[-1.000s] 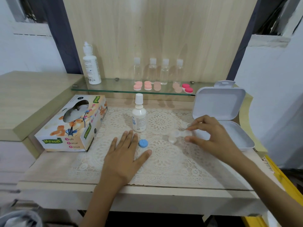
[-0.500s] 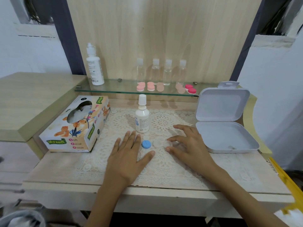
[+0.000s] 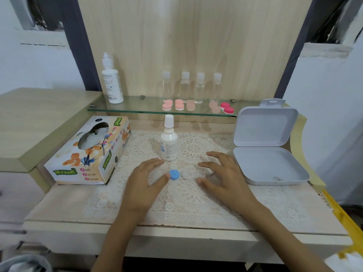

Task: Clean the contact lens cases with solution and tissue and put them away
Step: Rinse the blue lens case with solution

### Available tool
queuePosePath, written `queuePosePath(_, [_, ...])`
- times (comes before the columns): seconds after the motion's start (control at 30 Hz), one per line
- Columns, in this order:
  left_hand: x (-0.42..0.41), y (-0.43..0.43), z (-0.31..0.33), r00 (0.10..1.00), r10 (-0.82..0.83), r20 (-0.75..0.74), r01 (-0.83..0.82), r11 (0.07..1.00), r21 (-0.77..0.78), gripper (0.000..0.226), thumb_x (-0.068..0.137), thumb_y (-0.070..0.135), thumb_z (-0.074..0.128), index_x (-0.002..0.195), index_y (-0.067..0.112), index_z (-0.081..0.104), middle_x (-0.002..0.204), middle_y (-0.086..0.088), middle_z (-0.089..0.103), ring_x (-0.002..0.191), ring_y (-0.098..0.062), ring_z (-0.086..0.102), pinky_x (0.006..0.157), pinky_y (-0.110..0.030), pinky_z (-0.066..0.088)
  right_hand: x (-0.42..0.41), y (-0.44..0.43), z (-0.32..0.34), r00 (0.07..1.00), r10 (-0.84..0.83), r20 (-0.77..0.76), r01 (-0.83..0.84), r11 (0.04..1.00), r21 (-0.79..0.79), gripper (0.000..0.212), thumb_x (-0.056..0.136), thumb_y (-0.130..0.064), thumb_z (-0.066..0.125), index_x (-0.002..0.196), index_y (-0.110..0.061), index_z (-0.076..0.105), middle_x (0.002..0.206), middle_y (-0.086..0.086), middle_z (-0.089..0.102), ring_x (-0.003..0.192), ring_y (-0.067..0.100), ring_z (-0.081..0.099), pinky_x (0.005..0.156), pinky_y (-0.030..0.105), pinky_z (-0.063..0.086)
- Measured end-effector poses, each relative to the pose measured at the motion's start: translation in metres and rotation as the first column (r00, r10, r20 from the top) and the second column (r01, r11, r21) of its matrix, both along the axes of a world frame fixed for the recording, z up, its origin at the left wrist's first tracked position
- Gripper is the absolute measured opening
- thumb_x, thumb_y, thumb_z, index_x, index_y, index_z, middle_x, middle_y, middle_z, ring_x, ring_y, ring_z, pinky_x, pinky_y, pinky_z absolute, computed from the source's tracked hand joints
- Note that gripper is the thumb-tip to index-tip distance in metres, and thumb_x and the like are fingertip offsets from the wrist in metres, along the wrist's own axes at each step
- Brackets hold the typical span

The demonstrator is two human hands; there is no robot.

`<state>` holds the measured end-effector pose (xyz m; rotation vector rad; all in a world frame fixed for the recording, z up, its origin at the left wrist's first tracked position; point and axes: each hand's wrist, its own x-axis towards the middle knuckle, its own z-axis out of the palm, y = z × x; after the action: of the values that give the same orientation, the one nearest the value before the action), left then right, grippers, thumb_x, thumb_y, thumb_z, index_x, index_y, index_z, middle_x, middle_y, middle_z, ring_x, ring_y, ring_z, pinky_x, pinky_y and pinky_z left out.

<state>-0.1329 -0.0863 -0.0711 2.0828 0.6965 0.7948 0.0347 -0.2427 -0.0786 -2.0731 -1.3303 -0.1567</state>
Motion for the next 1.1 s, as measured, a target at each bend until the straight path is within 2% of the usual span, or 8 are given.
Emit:
queuePosePath(0.1, [0.002, 0.010, 0.014, 0.999, -0.001, 0.045, 0.010, 0.980, -0.200, 0.030, 0.085, 0.023, 0.066, 0.115, 0.029, 0.061, 0.121, 0.013, 0.056, 0.117, -0.005, 0.048, 0.095, -0.018, 0.038, -0.003, -0.001, 0.000, 0.998, -0.006, 0.060, 0.008, 1.000, -0.020, 0.045, 0.082, -0.054, 0.053, 0.121, -0.033, 0.061, 0.143, -0.010, 0.038, 0.134, 0.009, 0.025, 0.108, 0.031, 0.024])
queuePosePath(0.17, [0.005, 0.017, 0.025, 0.999, -0.005, 0.049, 0.016, 0.975, -0.220, 0.031, 0.086, 0.030, 0.063, 0.117, 0.033, 0.060, 0.122, 0.016, 0.055, 0.119, -0.006, 0.048, 0.103, -0.036, 0.040, -0.005, -0.001, 0.001, 0.996, -0.007, 0.085, 0.009, 1.000, -0.026, 0.043, 0.084, -0.052, 0.053, 0.122, -0.033, 0.060, 0.144, -0.010, 0.037, 0.135, 0.008, 0.023, 0.110, 0.034, 0.023])
queuePosePath(0.23, [0.012, 0.022, 0.040, 0.998, -0.006, 0.064, 0.019, 0.979, -0.203, 0.034, 0.087, 0.037, 0.060, 0.121, 0.032, 0.057, 0.123, 0.016, 0.055, 0.120, -0.006, 0.046, 0.105, -0.039, 0.037, -0.006, -0.001, 0.002, 0.997, -0.007, 0.083, 0.009, 1.000, -0.022, 0.042, 0.084, -0.052, 0.053, 0.122, -0.033, 0.059, 0.145, -0.010, 0.037, 0.135, 0.008, 0.023, 0.111, 0.036, 0.024])
queuePosePath(0.4, [0.043, 0.031, 0.076, 0.991, -0.031, 0.128, 0.052, 0.985, -0.164, 0.042, 0.088, 0.038, 0.060, 0.126, 0.022, 0.056, 0.123, 0.012, 0.056, 0.117, -0.005, 0.048, 0.101, -0.028, 0.035, -0.007, -0.002, 0.003, 0.997, -0.008, 0.083, 0.011, 0.999, -0.031, 0.038, 0.087, -0.050, 0.057, 0.121, -0.034, 0.059, 0.145, -0.011, 0.035, 0.135, 0.005, 0.020, 0.110, 0.033, 0.022])
queuePosePath(0.53, [0.059, 0.034, 0.085, 0.993, -0.054, 0.102, 0.067, 0.990, -0.121, 0.045, 0.087, 0.033, 0.062, 0.129, 0.018, 0.054, 0.118, 0.007, 0.057, 0.110, -0.004, 0.049, 0.081, -0.011, 0.033, -0.008, -0.002, 0.004, 0.996, -0.006, 0.084, 0.009, 0.999, -0.042, 0.038, 0.087, -0.051, 0.054, 0.120, -0.034, 0.059, 0.146, -0.010, 0.035, 0.136, 0.008, 0.021, 0.110, 0.034, 0.021])
queuePosePath(0.83, [0.069, 0.042, 0.085, 0.984, -0.064, 0.166, 0.078, 0.994, -0.079, 0.020, 0.087, 0.019, 0.064, 0.107, 0.016, 0.063, 0.102, 0.005, 0.064, 0.095, -0.005, 0.054, 0.070, 0.003, 0.035, -0.007, -0.002, 0.003, 0.992, -0.001, 0.128, 0.010, 0.998, -0.070, 0.037, 0.088, -0.050, 0.053, 0.119, -0.031, 0.061, 0.146, -0.008, 0.035, 0.136, 0.010, 0.021, 0.109, 0.033, 0.023])
queuePosePath(1.03, [0.056, 0.044, 0.082, 0.939, 0.010, 0.344, 0.026, 0.995, -0.101, 0.025, 0.087, 0.013, 0.063, 0.109, 0.024, 0.059, 0.098, 0.012, 0.064, 0.091, 0.004, 0.057, 0.085, -0.013, 0.044, -0.008, -0.002, 0.003, 0.994, -0.004, 0.112, 0.013, 0.997, -0.082, 0.044, 0.086, -0.058, 0.043, 0.120, -0.035, 0.058, 0.146, -0.010, 0.034, 0.136, 0.007, 0.020, 0.108, 0.030, 0.022])
queuePosePath(1.1, [0.046, 0.048, 0.067, 0.942, 0.070, 0.329, -0.041, 0.995, -0.096, 0.025, 0.087, 0.013, 0.063, 0.108, 0.025, 0.058, 0.096, 0.017, 0.062, 0.090, 0.006, 0.056, 0.087, -0.020, 0.046, -0.009, -0.002, 0.005, 0.994, -0.004, 0.110, 0.012, 0.997, -0.076, 0.044, 0.086, -0.056, 0.047, 0.123, -0.034, 0.056, 0.146, -0.011, 0.034, 0.136, 0.008, 0.021, 0.109, 0.030, 0.023])
